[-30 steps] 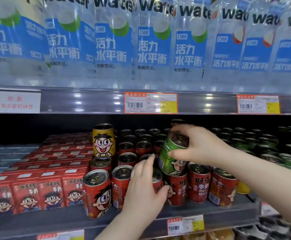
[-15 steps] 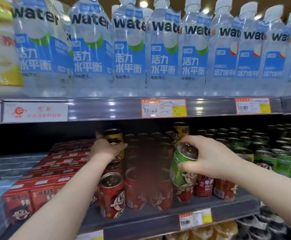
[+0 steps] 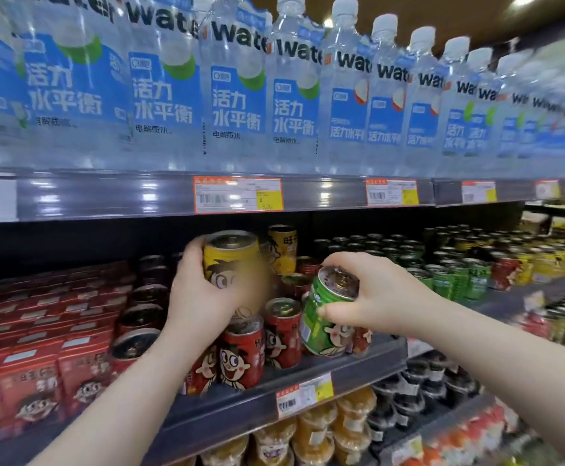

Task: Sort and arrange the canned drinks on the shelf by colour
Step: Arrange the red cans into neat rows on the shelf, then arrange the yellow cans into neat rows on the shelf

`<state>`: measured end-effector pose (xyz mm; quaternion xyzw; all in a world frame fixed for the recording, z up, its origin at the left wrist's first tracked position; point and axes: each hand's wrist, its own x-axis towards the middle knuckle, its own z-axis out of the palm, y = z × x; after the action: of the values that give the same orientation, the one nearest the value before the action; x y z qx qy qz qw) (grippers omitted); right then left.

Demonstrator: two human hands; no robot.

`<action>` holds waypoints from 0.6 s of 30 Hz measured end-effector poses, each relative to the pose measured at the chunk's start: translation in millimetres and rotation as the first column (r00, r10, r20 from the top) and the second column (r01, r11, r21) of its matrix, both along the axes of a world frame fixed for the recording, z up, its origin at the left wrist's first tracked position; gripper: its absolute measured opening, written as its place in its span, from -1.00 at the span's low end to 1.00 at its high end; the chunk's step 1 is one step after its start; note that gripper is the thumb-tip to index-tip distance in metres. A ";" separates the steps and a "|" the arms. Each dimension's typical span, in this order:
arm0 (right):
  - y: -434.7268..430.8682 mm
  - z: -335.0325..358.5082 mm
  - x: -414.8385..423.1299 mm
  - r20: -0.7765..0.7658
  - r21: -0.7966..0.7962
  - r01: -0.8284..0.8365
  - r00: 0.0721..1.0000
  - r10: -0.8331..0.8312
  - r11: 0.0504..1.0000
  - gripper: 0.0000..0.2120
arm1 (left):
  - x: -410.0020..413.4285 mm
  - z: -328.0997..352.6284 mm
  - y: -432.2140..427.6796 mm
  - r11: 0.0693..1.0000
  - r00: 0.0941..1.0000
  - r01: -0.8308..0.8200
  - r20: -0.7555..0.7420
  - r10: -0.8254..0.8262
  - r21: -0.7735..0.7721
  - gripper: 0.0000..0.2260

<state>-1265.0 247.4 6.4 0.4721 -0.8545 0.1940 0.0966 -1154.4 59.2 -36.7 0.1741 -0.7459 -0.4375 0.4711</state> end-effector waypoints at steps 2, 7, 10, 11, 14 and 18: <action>21.7 -0.1 -11.4 -0.002 -0.007 0.038 0.999 -0.038 0.999 -0.34 | -12.4 -3.3 31.6 0.992 0.992 0.128 0.017 -0.129 0.019 -0.45; 90.5 -9.9 -53.7 0.011 -0.016 0.130 0.991 -0.130 0.991 -0.39 | -63.6 -22.3 104.9 0.946 0.942 0.321 0.084 -0.324 0.046 -0.49; 144.1 -15.2 -83.4 0.021 0.013 0.190 0.982 -0.190 0.982 -0.37 | -104.2 -32.4 154.0 0.918 0.913 0.389 0.098 -0.396 0.081 -0.47; 163.8 -16.5 -94.0 0.025 0.023 0.210 0.977 -0.210 0.977 -0.36 | -118.6 -35.1 172.5 0.911 0.906 0.403 0.103 -0.411 0.088 -0.45; 224.5 -19.3 -126.3 0.017 0.046 0.267 0.963 -0.268 0.963 -0.33 | -163.4 -41.1 229.7 0.884 0.879 0.450 0.111 -0.464 0.127 -0.42; 300.9 -27.3 -169.3 0.000 0.060 0.340 0.940 -0.341 0.939 -0.30 | -217.1 -50.7 302.1 0.845 0.843 0.505 0.112 -0.527 0.178 -0.44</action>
<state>-1434.4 548.3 -20.9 0.3190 -0.9291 0.1514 0.1105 -1371.4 361.3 -87.4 0.0332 -0.7668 -0.5848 0.2624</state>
